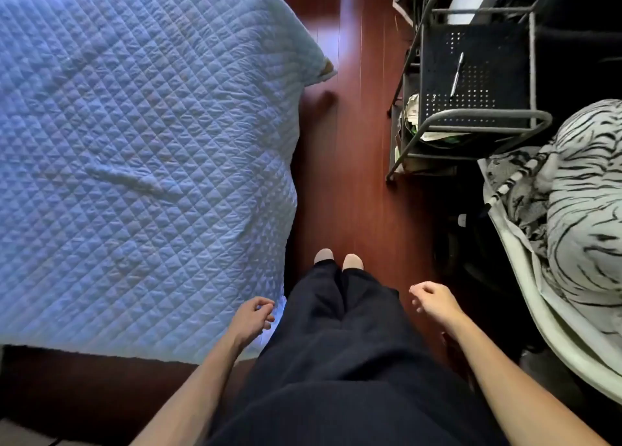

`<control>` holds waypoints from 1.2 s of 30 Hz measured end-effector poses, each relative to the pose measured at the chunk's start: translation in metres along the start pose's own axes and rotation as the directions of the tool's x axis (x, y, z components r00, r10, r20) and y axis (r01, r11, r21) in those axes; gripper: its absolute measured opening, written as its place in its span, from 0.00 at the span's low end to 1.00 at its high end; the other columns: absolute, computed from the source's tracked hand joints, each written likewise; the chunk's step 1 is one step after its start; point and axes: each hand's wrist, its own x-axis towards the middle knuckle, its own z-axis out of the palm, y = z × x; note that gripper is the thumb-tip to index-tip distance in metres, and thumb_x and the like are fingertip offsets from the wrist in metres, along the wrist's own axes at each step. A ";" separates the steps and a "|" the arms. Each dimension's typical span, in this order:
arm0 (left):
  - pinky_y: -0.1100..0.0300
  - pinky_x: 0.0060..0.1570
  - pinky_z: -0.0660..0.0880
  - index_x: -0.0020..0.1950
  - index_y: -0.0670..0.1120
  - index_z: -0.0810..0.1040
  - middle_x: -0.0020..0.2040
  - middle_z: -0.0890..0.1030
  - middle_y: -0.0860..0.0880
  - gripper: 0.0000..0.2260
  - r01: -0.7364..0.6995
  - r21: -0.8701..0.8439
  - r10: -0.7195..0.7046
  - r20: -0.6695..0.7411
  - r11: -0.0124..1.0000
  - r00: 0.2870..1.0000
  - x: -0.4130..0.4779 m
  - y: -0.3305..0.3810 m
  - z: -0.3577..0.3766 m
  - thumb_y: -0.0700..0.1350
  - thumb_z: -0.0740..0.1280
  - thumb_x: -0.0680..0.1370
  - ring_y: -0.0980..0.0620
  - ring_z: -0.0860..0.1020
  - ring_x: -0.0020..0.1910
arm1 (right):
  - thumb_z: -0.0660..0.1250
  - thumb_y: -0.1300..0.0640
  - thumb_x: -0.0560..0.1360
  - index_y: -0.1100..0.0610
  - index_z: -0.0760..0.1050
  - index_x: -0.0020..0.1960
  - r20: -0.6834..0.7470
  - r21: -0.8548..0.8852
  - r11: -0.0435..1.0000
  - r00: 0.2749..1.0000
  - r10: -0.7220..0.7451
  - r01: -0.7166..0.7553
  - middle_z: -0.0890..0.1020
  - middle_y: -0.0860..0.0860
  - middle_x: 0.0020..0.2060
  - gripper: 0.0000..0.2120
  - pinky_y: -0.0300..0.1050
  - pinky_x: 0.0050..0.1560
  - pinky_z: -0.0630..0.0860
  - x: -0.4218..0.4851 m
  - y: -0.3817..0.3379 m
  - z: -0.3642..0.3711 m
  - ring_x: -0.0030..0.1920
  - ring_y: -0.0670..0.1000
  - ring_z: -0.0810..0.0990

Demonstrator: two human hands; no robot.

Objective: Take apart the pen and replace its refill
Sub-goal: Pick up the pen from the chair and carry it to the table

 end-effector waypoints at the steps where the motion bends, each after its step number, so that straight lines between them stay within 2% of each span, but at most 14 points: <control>1: 0.70 0.26 0.70 0.62 0.35 0.77 0.47 0.78 0.41 0.12 0.003 -0.001 -0.003 0.005 1.000 1.000 0.001 0.002 -0.003 0.39 0.60 0.85 0.54 0.75 0.33 | 0.69 0.58 0.83 0.57 0.85 0.48 -0.021 0.010 0.999 0.999 -0.044 0.045 0.85 0.54 0.37 0.08 0.44 0.42 0.75 0.009 -0.012 -0.003 0.34 0.52 0.81; 6: 0.64 0.32 0.69 0.61 0.36 0.77 0.43 0.78 0.41 0.11 0.051 0.034 -0.052 0.018 0.998 0.999 0.014 0.013 -0.021 0.40 0.59 0.85 0.51 0.73 0.32 | 0.68 0.56 0.83 0.55 0.84 0.48 -0.072 0.054 0.987 0.986 -0.150 0.154 0.85 0.51 0.36 0.08 0.42 0.36 0.73 0.033 -0.097 -0.024 0.34 0.50 0.81; 10: 0.67 0.25 0.68 0.56 0.35 0.75 0.35 0.74 0.42 0.07 0.070 0.022 -0.070 0.016 0.997 0.997 0.036 0.032 -0.037 0.36 0.59 0.85 0.51 0.69 0.28 | 0.69 0.55 0.82 0.53 0.83 0.46 -0.109 0.063 0.982 0.979 -0.170 0.177 0.85 0.50 0.36 0.08 0.42 0.35 0.72 0.051 -0.143 -0.034 0.33 0.49 0.81; 12: 0.71 0.20 0.67 0.52 0.37 0.75 0.34 0.73 0.44 0.06 0.047 0.042 -0.047 0.006 0.998 0.999 0.049 0.050 -0.049 0.34 0.59 0.85 0.52 0.69 0.28 | 0.69 0.54 0.82 0.53 0.83 0.46 -0.120 0.064 0.985 0.981 -0.152 0.160 0.85 0.50 0.36 0.08 0.42 0.36 0.72 0.056 -0.155 -0.038 0.34 0.49 0.81; 14: 0.74 0.21 0.66 0.48 0.39 0.76 0.33 0.74 0.45 0.08 0.017 0.089 -0.018 0.010 0.996 1.000 0.064 0.074 -0.061 0.34 0.59 0.84 0.52 0.70 0.29 | 0.69 0.55 0.82 0.54 0.83 0.46 -0.129 0.064 0.990 0.985 -0.115 0.124 0.85 0.50 0.36 0.08 0.43 0.36 0.72 0.060 -0.159 -0.041 0.34 0.50 0.81; 18: 0.70 0.23 0.68 0.43 0.42 0.75 0.33 0.74 0.45 0.12 -0.045 0.120 0.037 0.067 0.992 0.997 0.092 0.150 -0.084 0.33 0.58 0.84 0.52 0.70 0.29 | 0.70 0.57 0.83 0.57 0.84 0.46 -0.135 0.046 0.998 0.991 -0.024 0.031 0.85 0.52 0.35 0.08 0.44 0.36 0.72 0.066 -0.156 -0.047 0.34 0.52 0.81; 20: 0.68 0.25 0.70 0.46 0.40 0.76 0.36 0.75 0.44 0.10 -0.085 0.118 0.077 0.070 0.989 0.995 0.105 0.195 -0.094 0.34 0.58 0.84 0.52 0.72 0.30 | 0.70 0.58 0.83 0.59 0.84 0.47 -0.138 0.044 0.999 0.990 0.035 -0.029 0.85 0.53 0.35 0.08 0.44 0.37 0.73 0.068 -0.151 -0.049 0.34 0.53 0.81; 23: 0.69 0.27 0.71 0.57 0.36 0.77 0.37 0.75 0.44 0.08 -0.176 0.051 0.172 0.076 0.983 0.982 0.125 0.264 -0.107 0.36 0.59 0.85 0.53 0.73 0.31 | 0.70 0.58 0.83 0.61 0.85 0.48 -0.117 0.046 0.993 0.987 0.114 -0.109 0.85 0.54 0.35 0.09 0.43 0.34 0.71 0.071 -0.148 -0.053 0.32 0.52 0.79; 28: 0.74 0.23 0.71 0.57 0.40 0.77 0.39 0.78 0.45 0.07 -0.281 0.034 0.278 0.071 0.959 0.958 0.148 0.355 -0.117 0.38 0.60 0.85 0.54 0.75 0.31 | 0.69 0.60 0.84 0.61 0.86 0.50 -0.102 0.073 0.975 0.971 0.217 -0.210 0.84 0.55 0.35 0.08 0.43 0.31 0.69 0.091 -0.166 -0.071 0.30 0.52 0.78; 32: 0.71 0.26 0.72 0.58 0.39 0.78 0.42 0.79 0.43 0.08 -0.238 0.067 0.234 0.062 0.969 0.970 0.169 0.393 -0.123 0.39 0.60 0.85 0.54 0.76 0.32 | 0.70 0.60 0.83 0.62 0.85 0.49 -0.100 0.128 0.973 0.974 0.205 -0.192 0.84 0.56 0.35 0.08 0.44 0.35 0.72 0.128 -0.212 -0.095 0.32 0.54 0.79; 36: 0.66 0.28 0.70 0.58 0.36 0.77 0.37 0.76 0.43 0.08 -0.115 0.048 0.112 0.061 0.992 0.992 0.180 0.414 -0.134 0.38 0.60 0.84 0.52 0.72 0.30 | 0.69 0.61 0.83 0.63 0.85 0.50 -0.113 0.115 0.985 0.984 0.139 -0.126 0.83 0.53 0.34 0.08 0.41 0.30 0.69 0.169 -0.284 -0.123 0.30 0.51 0.78</control>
